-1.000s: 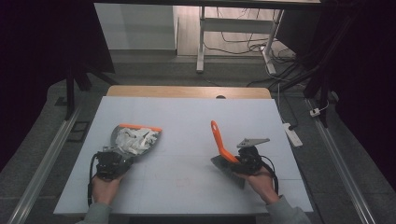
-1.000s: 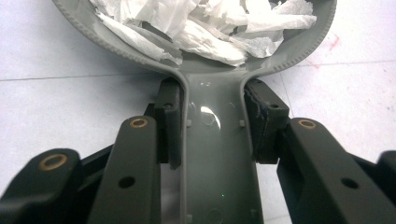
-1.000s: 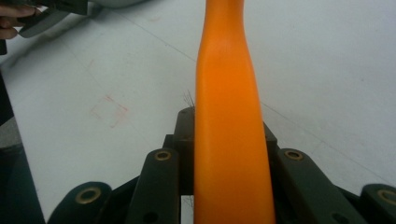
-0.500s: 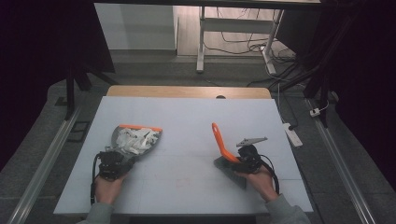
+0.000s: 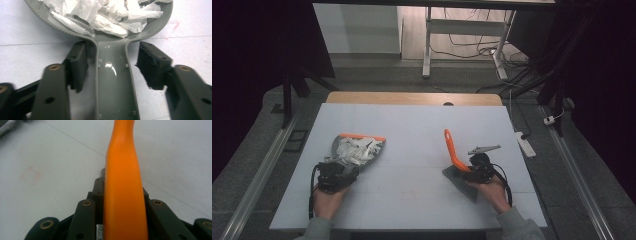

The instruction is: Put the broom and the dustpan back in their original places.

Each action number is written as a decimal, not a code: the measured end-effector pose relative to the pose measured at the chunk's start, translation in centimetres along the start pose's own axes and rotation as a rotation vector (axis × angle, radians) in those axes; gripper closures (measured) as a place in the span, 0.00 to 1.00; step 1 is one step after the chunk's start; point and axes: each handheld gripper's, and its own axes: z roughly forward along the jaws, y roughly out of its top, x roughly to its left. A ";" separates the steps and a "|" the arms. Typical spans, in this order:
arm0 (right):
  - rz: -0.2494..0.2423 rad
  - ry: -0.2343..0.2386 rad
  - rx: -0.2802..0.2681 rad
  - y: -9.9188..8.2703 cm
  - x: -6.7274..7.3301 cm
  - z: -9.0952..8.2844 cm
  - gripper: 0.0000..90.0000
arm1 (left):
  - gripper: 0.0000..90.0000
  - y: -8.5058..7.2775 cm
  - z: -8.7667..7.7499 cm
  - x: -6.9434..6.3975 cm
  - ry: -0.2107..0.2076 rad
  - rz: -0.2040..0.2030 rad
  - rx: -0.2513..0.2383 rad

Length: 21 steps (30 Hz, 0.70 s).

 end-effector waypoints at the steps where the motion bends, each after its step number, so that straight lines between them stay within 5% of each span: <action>1: -0.003 -0.003 0.002 0.0 0.0 0.0 0.77 | 0.41 0.0 -0.1 -0.1 0.002 0.003 -0.005; 7: -0.007 -0.007 0.010 0.0 -0.5 0.0 0.73 | 0.29 0.0 -0.3 -0.2 -0.010 0.021 -0.014; 15: 0.028 -0.014 0.016 -0.2 -1.4 -0.1 0.64 | 0.24 -0.1 -1.1 -0.1 -0.015 0.036 -0.032; 21: 0.027 -0.067 0.034 -0.3 -1.8 -0.1 0.51 | 0.21 0.0 -1.5 -0.3 -0.021 0.058 -0.035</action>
